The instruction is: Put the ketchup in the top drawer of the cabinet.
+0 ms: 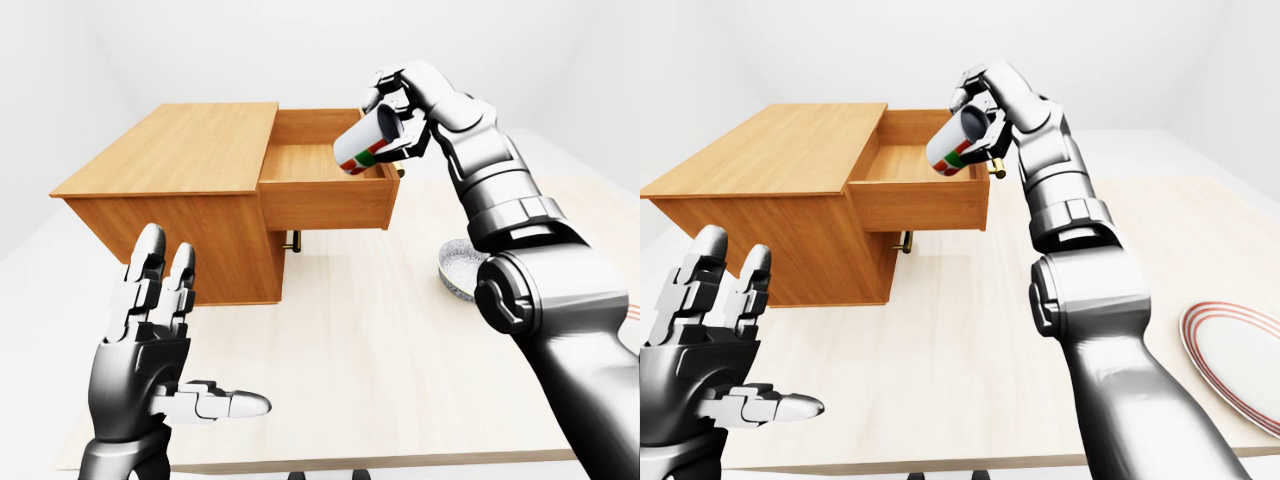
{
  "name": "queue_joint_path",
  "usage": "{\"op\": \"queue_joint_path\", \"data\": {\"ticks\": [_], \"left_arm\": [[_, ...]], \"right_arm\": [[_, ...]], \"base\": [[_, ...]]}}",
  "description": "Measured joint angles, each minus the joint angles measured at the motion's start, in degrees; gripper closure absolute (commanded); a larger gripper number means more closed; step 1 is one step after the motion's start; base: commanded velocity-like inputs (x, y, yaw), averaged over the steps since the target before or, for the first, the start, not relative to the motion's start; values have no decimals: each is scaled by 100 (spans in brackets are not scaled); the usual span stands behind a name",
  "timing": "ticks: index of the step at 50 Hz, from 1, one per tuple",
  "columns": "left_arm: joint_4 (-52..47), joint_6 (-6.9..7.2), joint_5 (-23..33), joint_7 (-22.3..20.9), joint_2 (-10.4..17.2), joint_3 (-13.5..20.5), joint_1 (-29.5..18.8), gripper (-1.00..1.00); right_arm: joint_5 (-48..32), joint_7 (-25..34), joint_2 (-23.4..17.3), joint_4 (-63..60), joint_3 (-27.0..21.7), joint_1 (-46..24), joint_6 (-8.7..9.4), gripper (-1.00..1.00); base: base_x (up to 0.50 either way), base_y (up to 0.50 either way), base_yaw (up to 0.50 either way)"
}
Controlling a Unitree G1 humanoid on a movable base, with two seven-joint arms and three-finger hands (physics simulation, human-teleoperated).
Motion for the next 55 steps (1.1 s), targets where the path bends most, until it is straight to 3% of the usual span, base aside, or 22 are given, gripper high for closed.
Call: {"op": "queue_joint_path", "data": {"ticks": [55], "left_arm": [[-72,0,-40,-32,-10,16,49,-100]], "right_arm": [[-499,-843,306,-1,131,87,0,100]], "base": [[0,0,0]]}}
